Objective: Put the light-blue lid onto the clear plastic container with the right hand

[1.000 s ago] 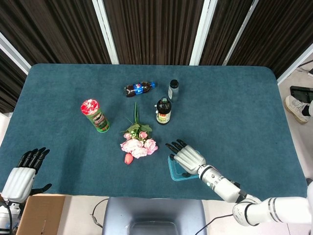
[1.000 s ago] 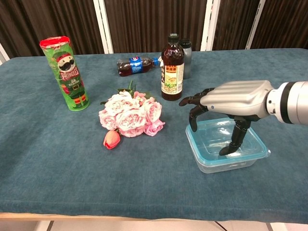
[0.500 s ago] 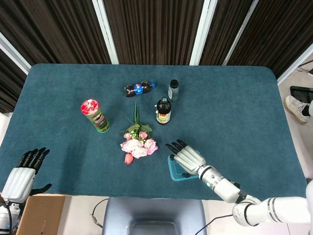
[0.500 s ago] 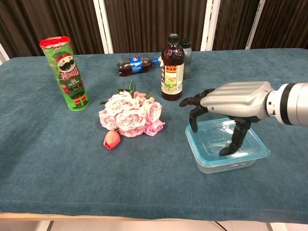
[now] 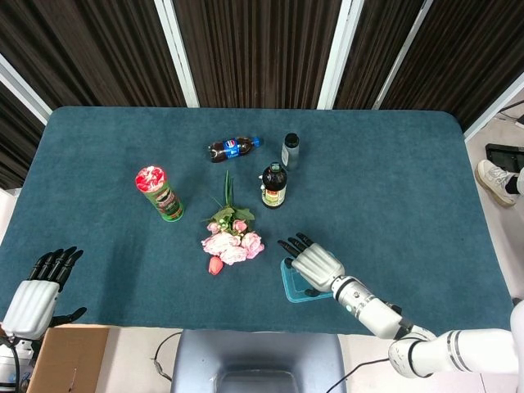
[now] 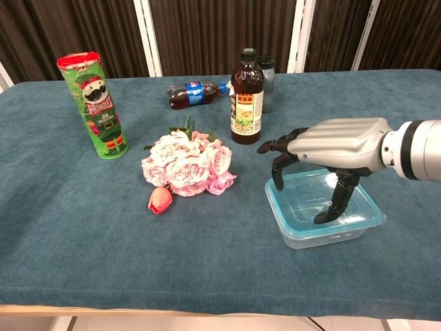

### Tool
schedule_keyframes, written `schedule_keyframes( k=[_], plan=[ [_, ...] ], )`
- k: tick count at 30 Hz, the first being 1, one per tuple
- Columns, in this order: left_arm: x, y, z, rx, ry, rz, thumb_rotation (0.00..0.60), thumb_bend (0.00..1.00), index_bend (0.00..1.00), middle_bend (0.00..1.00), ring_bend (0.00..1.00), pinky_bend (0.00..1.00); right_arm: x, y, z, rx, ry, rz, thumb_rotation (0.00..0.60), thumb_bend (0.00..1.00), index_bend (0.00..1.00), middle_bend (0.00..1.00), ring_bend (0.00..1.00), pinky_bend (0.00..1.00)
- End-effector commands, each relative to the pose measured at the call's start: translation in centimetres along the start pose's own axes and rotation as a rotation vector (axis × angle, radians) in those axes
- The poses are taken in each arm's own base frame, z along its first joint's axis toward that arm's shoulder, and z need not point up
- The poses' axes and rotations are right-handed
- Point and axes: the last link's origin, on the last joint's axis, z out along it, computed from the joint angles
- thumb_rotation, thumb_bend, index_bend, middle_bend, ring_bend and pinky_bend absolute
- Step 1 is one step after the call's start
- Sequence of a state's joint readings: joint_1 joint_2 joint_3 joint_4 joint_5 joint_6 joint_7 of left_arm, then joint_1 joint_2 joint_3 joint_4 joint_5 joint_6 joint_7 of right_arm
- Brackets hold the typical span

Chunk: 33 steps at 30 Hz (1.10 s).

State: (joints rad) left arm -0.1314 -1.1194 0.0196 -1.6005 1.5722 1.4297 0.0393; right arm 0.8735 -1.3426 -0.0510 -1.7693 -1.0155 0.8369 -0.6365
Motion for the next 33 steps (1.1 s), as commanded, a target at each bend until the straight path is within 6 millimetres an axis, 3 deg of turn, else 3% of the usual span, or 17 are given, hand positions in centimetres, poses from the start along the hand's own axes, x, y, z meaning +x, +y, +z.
schedule_keyframes(
  k=[1, 17, 24, 27, 28, 33],
  plan=[
    [0.0, 0.0, 0.0, 0.000, 0.000, 0.000, 0.600, 0.44, 0.00, 0.04, 0.04, 0.10, 0.0, 0.0, 0.0, 0.000, -0.001, -0.001, 0.600, 0.24, 0.48, 0.10, 0.00, 0.00],
    [0.0, 0.0, 0.0, 0.001, -0.001, -0.002, 0.600, 0.44, 0.00, 0.04, 0.04, 0.10, -0.2, 0.0, 0.1, 0.000, -0.002, 0.001, 0.600, 0.24, 0.47, 0.10, 0.00, 0.00],
    [0.1, 0.0, 0.0, 0.000, 0.001, -0.002, 0.600, 0.44, 0.00, 0.04, 0.04, 0.10, 0.7, 0.3, -0.4, -0.010, 0.036, 0.021, 0.600, 0.24, 0.47, 0.10, 0.00, 0.00],
    [0.1, 0.0, 0.0, 0.001, 0.000, -0.003, 0.600, 0.44, 0.00, 0.04, 0.04, 0.10, 1.8, 0.9, -1.2, -0.023, 0.079, 0.048, 0.600, 0.24, 0.46, 0.10, 0.00, 0.00],
    [0.1, 0.0, 0.0, 0.000, 0.002, -0.003, 0.600, 0.44, 0.00, 0.04, 0.04, 0.10, 2.7, 1.7, -2.1, -0.047, 0.125, 0.055, 0.600, 0.24, 0.46, 0.10, 0.00, 0.00],
    [0.1, 0.0, -0.1, 0.001, 0.008, -0.002, 0.600, 0.44, 0.00, 0.04, 0.04, 0.10, 3.8, 3.4, -5.7, -0.084, 0.236, 0.087, 0.600, 0.24, 0.39, 0.10, 0.00, 0.00]
  ],
)
